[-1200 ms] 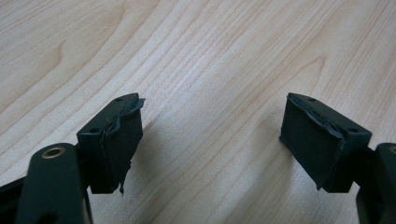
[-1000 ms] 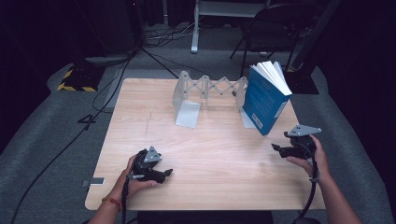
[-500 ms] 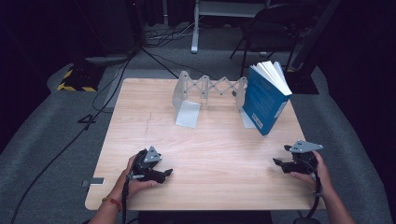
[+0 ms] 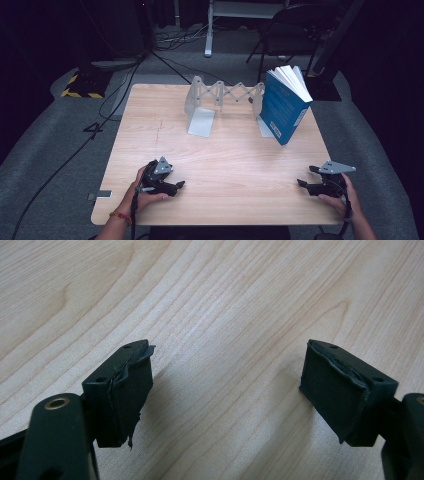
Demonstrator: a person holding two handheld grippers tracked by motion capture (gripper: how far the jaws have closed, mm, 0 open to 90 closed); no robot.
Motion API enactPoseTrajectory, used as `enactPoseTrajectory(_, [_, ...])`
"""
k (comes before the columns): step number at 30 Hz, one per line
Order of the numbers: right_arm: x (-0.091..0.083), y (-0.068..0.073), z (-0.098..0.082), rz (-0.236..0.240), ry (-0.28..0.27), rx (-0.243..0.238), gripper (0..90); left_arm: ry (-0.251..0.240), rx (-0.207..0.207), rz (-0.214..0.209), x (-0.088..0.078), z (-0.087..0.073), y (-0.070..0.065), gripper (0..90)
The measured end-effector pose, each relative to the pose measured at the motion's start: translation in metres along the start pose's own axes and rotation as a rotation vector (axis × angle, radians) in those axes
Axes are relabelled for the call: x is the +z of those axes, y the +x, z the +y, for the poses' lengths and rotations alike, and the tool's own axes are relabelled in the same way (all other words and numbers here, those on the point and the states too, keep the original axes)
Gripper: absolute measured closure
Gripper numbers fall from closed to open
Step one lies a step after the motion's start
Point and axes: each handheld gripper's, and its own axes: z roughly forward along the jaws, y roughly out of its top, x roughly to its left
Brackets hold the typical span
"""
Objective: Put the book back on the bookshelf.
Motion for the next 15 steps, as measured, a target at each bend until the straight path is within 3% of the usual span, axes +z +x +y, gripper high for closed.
enactPoseTrajectory(8, [-0.0051,-0.0015,-0.0089,0.008,-0.008,0.065,22.4,0.000,0.000,0.001,0.0000,-0.0001,-0.0001,21.3])
enactPoseTrajectory(15, [-0.0051,-0.0013,-0.0090,0.005,-0.007,0.064,22.0,0.001,0.000,0.002,-0.0001,-0.0001,-0.0002,21.3])
